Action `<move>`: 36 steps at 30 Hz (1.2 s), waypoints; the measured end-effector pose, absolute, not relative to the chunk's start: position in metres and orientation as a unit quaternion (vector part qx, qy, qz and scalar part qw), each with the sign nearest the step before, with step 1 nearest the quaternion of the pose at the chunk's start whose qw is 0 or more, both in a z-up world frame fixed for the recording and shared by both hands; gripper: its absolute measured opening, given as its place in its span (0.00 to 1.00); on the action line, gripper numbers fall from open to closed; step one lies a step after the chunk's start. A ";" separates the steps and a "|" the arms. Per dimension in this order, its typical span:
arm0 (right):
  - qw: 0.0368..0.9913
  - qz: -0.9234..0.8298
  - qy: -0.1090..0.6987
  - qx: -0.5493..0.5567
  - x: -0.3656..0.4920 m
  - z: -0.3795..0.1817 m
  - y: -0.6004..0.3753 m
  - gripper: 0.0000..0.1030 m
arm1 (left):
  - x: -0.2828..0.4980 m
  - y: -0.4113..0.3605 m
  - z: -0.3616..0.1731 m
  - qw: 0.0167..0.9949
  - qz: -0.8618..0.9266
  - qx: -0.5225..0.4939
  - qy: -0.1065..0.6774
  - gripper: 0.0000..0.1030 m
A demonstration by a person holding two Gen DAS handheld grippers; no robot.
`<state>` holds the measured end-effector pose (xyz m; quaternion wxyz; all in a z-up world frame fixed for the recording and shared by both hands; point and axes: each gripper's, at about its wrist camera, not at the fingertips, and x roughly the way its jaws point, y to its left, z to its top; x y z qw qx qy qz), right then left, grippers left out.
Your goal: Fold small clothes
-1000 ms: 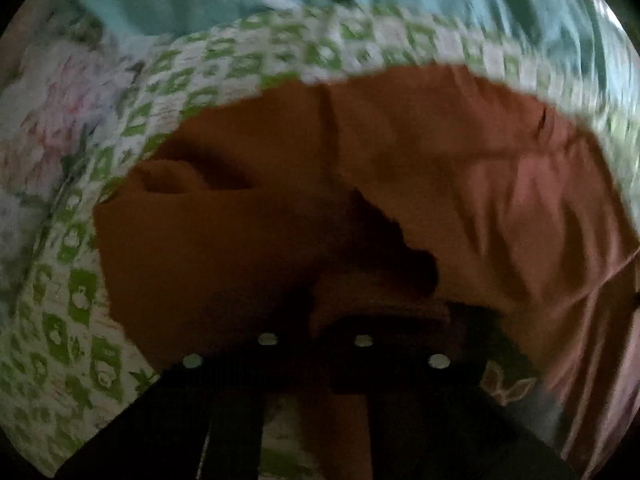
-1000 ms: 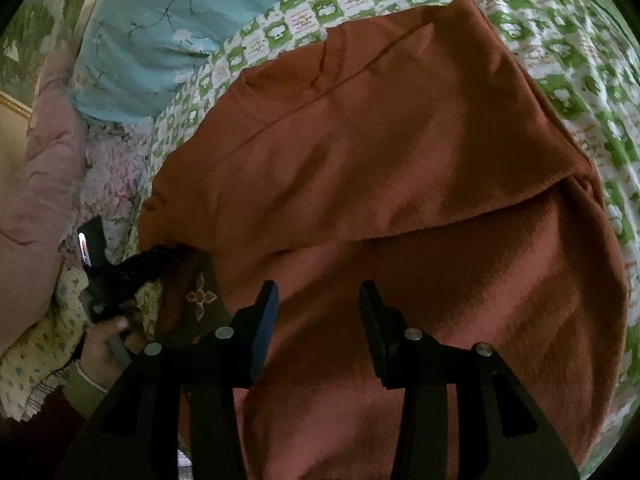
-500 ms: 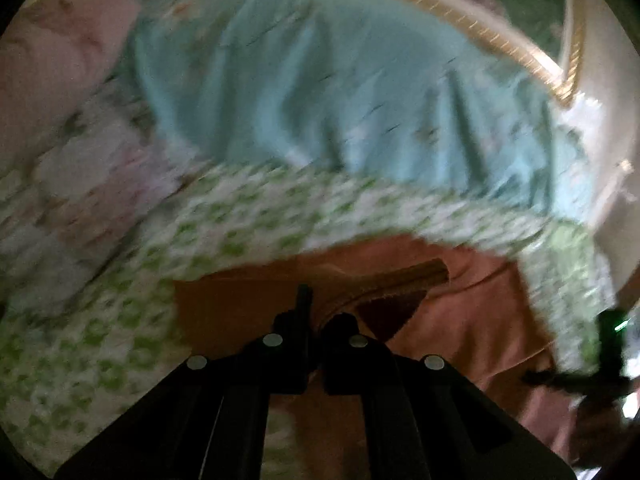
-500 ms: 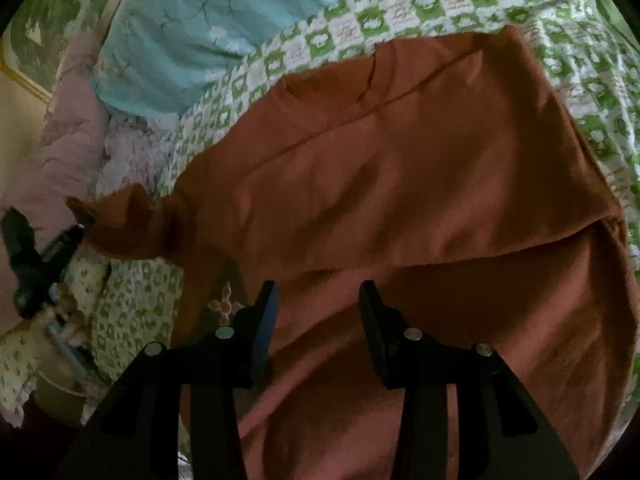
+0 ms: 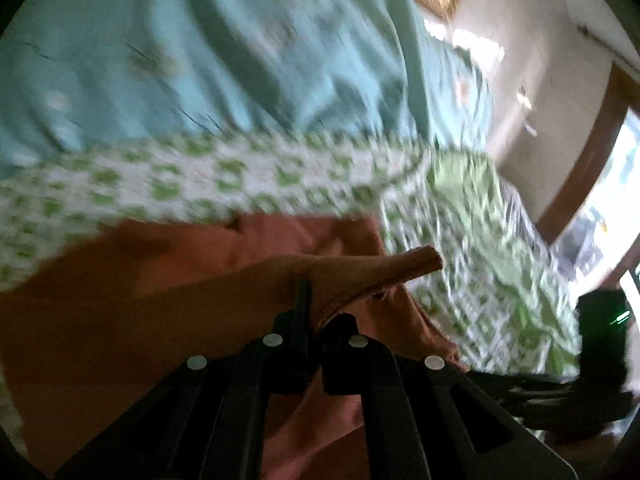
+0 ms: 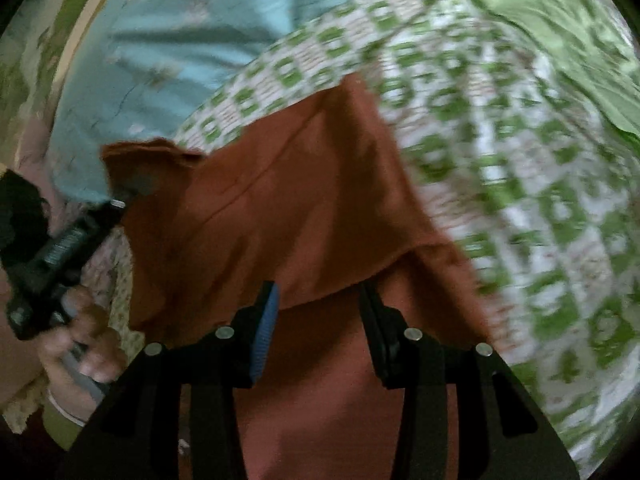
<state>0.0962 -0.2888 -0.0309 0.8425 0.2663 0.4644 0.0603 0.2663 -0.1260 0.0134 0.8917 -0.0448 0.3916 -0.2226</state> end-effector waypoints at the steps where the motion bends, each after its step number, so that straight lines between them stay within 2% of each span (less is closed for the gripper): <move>1: 0.843 0.053 0.463 0.269 0.095 -0.032 -0.296 0.42 | 0.270 -0.137 0.003 0.888 -0.224 -0.037 0.400 0.01; 4: 0.841 0.037 0.461 0.279 0.093 -0.034 -0.314 0.42 | 0.277 -0.159 -0.032 0.873 -0.221 -0.018 0.433 0.03; 5: 0.841 0.036 0.461 0.281 0.093 -0.034 -0.317 0.42 | 0.279 -0.165 -0.042 0.867 -0.220 -0.014 0.448 0.06; 6: 0.840 0.035 0.461 0.284 0.093 -0.034 -0.319 0.42 | 0.279 -0.166 -0.048 0.862 -0.218 -0.012 0.457 0.15; 8: 0.839 0.037 0.459 0.290 0.096 -0.034 -0.321 0.42 | 0.272 -0.162 -0.053 0.857 -0.222 -0.011 0.465 0.25; 9: 0.838 0.040 0.459 0.292 0.098 -0.034 -0.320 0.42 | 0.266 -0.157 -0.053 0.857 -0.221 -0.011 0.466 0.37; 11: 0.838 0.048 0.458 0.292 0.103 -0.033 -0.315 0.42 | 0.252 -0.141 -0.050 0.859 -0.207 -0.007 0.467 0.52; 15: 0.831 0.082 0.465 0.293 0.119 -0.033 -0.295 0.48 | 0.221 -0.091 -0.038 0.867 -0.176 -0.010 0.466 0.53; 20: 0.826 0.101 0.467 0.299 0.149 -0.037 -0.277 0.60 | 0.181 -0.003 -0.033 0.880 -0.069 -0.001 0.470 0.57; 23: 0.817 0.106 0.467 0.322 0.169 -0.044 -0.274 0.61 | 0.162 0.053 -0.044 0.876 0.034 0.014 0.480 0.63; 26: 0.806 0.108 0.478 0.334 0.188 -0.057 -0.269 0.61 | 0.158 0.093 -0.069 0.856 0.098 0.014 0.508 0.63; 27: 0.805 0.100 0.484 0.328 0.195 -0.062 -0.267 0.59 | 0.159 0.101 -0.076 0.851 0.107 0.010 0.514 0.64; 28: 0.806 0.093 0.490 0.320 0.199 -0.064 -0.264 0.49 | 0.161 0.107 -0.082 0.847 0.112 0.003 0.519 0.66; 29: 0.806 0.086 0.495 0.313 0.203 -0.066 -0.263 0.28 | 0.163 0.114 -0.085 0.847 0.108 -0.014 0.520 0.66; 31: 0.804 0.079 0.504 0.307 0.212 -0.068 -0.263 0.09 | 0.169 0.117 -0.083 0.852 0.113 -0.028 0.510 0.66; 33: 0.810 0.089 0.493 0.305 0.218 -0.058 -0.262 0.07 | 0.179 0.117 -0.079 0.855 0.125 -0.025 0.503 0.61; 36: 0.845 0.123 0.445 0.271 0.217 -0.014 -0.255 0.07 | 0.194 0.122 -0.070 0.857 0.140 -0.051 0.493 0.54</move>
